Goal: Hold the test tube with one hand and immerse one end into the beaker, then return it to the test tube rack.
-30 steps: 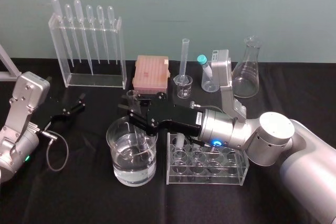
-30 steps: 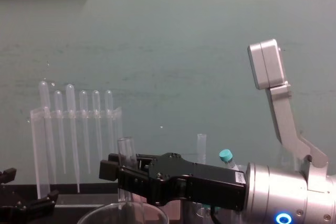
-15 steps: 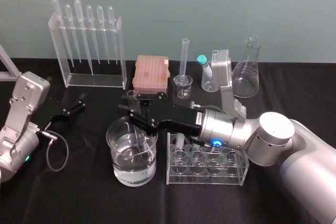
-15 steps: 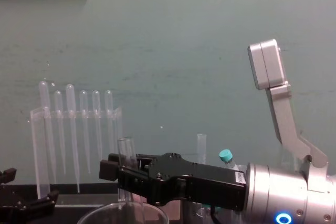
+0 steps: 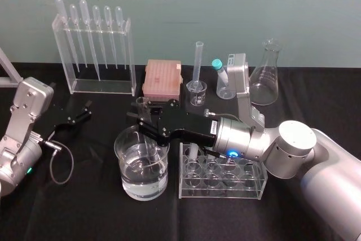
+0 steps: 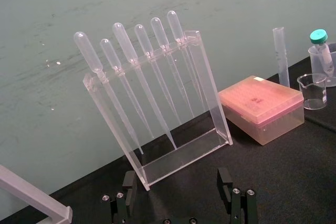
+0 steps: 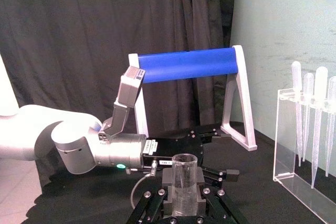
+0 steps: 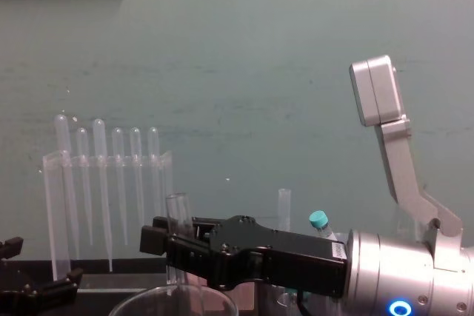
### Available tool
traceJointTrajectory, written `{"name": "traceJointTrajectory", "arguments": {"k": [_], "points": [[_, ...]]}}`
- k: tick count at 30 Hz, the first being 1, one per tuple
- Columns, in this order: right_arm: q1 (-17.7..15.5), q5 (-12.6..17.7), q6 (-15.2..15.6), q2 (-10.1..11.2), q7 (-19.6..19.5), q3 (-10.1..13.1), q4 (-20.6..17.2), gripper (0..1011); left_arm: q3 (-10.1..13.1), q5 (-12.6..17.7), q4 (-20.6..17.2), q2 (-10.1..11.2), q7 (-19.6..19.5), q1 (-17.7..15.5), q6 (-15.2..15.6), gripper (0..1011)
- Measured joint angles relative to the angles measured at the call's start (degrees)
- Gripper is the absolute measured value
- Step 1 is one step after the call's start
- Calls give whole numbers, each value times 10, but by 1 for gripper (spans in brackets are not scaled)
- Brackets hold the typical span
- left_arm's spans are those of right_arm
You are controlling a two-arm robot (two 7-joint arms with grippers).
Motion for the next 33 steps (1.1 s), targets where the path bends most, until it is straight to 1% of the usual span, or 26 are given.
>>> {"name": "traceJointTrajectory", "arguments": {"k": [19, 27, 33], "points": [[0, 0, 0, 0, 0, 0, 0, 224, 0, 0, 0, 0, 0, 0, 0, 1000], [3, -5, 7, 0, 1, -4, -1, 224, 0, 0, 0, 0, 0, 0, 0, 1000], [4, -13, 5, 4, -1, -6, -22, 224, 0, 0, 0, 0, 0, 0, 0, 1000]]}}
